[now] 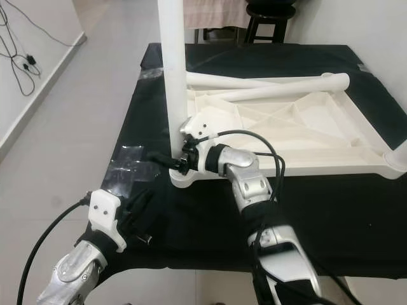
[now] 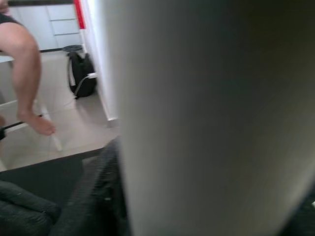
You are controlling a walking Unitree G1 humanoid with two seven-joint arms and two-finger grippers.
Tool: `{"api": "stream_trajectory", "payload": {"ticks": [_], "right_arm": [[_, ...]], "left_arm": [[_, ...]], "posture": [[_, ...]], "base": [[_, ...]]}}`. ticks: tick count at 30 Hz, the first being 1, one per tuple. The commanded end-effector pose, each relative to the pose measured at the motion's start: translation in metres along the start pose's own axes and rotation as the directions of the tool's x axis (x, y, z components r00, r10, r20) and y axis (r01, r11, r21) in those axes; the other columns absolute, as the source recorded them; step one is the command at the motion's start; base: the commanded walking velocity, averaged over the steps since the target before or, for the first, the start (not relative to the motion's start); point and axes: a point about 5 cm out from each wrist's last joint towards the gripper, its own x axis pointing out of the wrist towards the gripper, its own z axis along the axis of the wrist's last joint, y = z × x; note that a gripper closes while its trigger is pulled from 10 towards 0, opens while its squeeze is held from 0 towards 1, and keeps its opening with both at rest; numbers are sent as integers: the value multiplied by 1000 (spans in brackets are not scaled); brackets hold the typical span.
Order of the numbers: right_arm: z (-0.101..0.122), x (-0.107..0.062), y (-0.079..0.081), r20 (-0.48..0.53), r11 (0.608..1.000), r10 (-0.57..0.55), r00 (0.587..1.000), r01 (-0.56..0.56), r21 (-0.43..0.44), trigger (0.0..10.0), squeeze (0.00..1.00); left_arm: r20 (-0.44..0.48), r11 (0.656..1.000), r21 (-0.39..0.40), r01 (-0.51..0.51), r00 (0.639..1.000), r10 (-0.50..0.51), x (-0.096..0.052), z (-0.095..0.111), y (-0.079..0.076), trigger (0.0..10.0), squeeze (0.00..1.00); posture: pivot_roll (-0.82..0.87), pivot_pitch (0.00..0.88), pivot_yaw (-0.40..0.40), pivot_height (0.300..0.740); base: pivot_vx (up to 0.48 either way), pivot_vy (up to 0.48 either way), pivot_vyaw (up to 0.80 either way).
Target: Building children table
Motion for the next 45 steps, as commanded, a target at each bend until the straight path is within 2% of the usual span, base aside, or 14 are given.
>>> {"api": "stream_trajectory", "payload": {"ticks": [1,13,16,18,19,20,32,33,34,35,36,42,43,45], "right_arm": [[0,9,9,9,996,84,996,-84,-8,0,0],[-12,-1,6,-18,998,-61,998,61,-6,0,0],[-34,-6,13,-86,967,-253,963,255,8,0,0],[-49,-10,20,-108,789,-601,792,609,82,0,0],[-49,-10,20,-108,789,-601,792,609,82,0,0],[-53,-14,24,-126,669,-719,684,729,143,0,0],[-55,14,57,-117,766,-630,768,639,69,0,0],[-50,16,54,-103,777,-617,780,625,77,9059,0],[-43,18,50,-61,801,-586,808,589,105,10000,376],[-43,18,50,-61,801,-586,808,589,105,10000,376],[-30,20,48,-7,837,-536,844,532,127,10000,1000],[-15,19,43,52,902,-422,905,413,124,10000,1000],[-7,16,39,80,936,-344,936,334,112,10000,55],[-2,13,36,97,955,-289,952,280,101,10000,55]], "left_arm": [[-22,1000,-6,-1,1000,1,-1,-5,-1,10000,0],[-20,1000,-13,1,1000,-1,-2,-5,-1,10000,0],[-19,1000,-14,2,1000,-2,-3,-4,0,10000,0],[-20,1000,-14,1,1000,-1,-4,-3,2,10000,0],[-20,1000,-14,1,1000,-1,-4,-3,2,10000,0],[-20,1000,-14,0,1000,-1,-4,-3,2,10000,0],[-21,1000,-14,0,1000,0,-3,-3,4,10000,0],[-20,1000,-12,-3,1000,3,-3,-3,4,10000,0],[-19,1000,-11,-6,1000,5,-2,-3,4,10000,0],[-19,1000,-11,-6,1000,5,-2,-3,4,10000,0],[-17,1000,-12,-6,1000,6,-2,-3,4,10000,0],[-16,1000,-17,-2,1000,2,-1,-4,4,10000,0],[-15,1000,-20,-1,1000,1,0,-4,3,10000,0],[-15,1000,-21,-1,1000,0,0,-4,3,10000,0]], "posture": [[70,101,-4,740],[65,108,-3,740],[53,121,-5,740],[46,126,-3,740],[46,126,-3,740],[46,126,-3,740],[52,126,-5,740],[55,125,-7,740],[54,124,-7,740],[54,124,-7,740],[53,123,-7,740],[48,119,-7,740],[46,117,-11,740],[46,117,-11,740]], "base": [[0,0,0],[0,0,0],[0,0,0],[0,0,0],[0,0,0],[0,0,0],[0,0,0],[0,0,0],[0,0,0],[0,0,0],[0,0,0],[0,0,0],[0,0,0],[0,0,0]]}}
